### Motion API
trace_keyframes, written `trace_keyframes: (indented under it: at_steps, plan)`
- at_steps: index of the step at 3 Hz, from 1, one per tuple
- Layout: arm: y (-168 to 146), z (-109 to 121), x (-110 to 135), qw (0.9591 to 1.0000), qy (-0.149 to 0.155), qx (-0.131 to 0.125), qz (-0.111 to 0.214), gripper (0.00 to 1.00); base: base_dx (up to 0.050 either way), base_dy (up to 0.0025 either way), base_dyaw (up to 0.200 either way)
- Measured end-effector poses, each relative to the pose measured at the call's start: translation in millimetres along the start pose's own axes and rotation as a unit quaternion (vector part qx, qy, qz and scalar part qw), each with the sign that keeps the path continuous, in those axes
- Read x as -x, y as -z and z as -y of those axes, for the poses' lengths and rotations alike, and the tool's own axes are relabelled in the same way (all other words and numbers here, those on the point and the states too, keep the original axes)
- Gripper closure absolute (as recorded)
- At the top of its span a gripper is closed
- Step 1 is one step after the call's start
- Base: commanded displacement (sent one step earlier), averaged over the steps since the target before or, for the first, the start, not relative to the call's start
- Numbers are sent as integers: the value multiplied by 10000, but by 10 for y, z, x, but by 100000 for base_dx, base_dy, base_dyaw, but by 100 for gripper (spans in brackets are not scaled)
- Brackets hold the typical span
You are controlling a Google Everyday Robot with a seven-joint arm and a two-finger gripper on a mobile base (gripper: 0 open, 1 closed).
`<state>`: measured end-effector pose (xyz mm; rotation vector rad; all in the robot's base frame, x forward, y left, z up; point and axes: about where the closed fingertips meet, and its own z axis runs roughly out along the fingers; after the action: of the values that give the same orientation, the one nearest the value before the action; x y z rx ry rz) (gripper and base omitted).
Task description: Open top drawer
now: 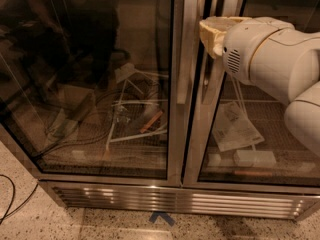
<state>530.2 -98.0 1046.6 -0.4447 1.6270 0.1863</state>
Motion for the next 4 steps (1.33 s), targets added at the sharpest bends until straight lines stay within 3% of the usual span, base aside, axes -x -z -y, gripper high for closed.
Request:
trace_keyframes:
  at_steps: [2,4]
  plan:
    - [-124,-266,-210,9986,-380,332,-163,100,0,0,0]
    - [-130,-264,-308,9978,-418,423,-277,100,0,0,0]
